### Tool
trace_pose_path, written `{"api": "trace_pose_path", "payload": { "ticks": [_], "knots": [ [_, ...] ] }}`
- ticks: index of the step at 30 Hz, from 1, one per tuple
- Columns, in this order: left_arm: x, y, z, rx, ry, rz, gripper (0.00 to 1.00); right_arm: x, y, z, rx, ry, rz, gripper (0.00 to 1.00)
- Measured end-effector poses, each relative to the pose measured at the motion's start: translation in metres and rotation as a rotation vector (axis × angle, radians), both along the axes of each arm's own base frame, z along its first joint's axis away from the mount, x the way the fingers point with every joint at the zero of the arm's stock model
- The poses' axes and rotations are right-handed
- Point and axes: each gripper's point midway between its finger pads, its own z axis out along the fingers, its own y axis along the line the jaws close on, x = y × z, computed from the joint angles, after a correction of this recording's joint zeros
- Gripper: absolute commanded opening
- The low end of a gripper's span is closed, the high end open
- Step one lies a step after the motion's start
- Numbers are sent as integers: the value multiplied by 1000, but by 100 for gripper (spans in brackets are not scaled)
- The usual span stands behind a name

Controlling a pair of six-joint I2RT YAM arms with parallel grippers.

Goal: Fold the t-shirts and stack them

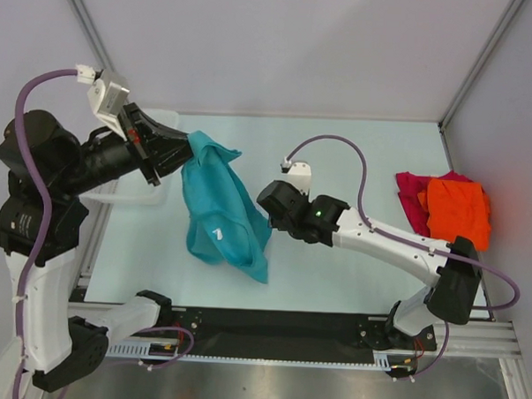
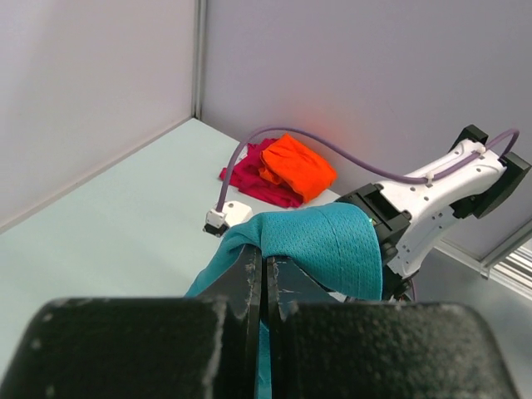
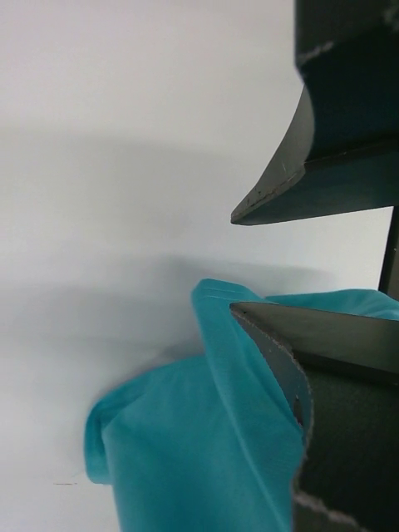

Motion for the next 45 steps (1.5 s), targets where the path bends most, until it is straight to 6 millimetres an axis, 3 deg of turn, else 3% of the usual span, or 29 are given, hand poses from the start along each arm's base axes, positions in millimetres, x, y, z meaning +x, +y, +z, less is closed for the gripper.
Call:
{"api": "trace_pose_path", "payload": {
  "ticks": [6, 15, 22, 32, 41, 45],
  "knots": [
    [-23, 13, 6, -30, -35, 52, 0, 20, 2, 6, -20, -25, 0, 50],
    [-55, 36, 21, -99, -72, 147, 0, 38, 28, 4, -54, -40, 69, 50],
    [-44, 40, 11, -95, -16, 198, 0, 36, 38, 14, -25, -54, 96, 51],
    [-22, 42, 7, -92, 45, 262, 0, 1, 32, 36, 63, -61, 133, 51],
    [10, 40, 12, -115, 123, 320, 0, -5, 25, 21, 45, -36, 127, 53],
    [14, 38, 15, -122, 144, 320, 0, -1, 22, 18, 39, -34, 119, 52]
  ]
}}
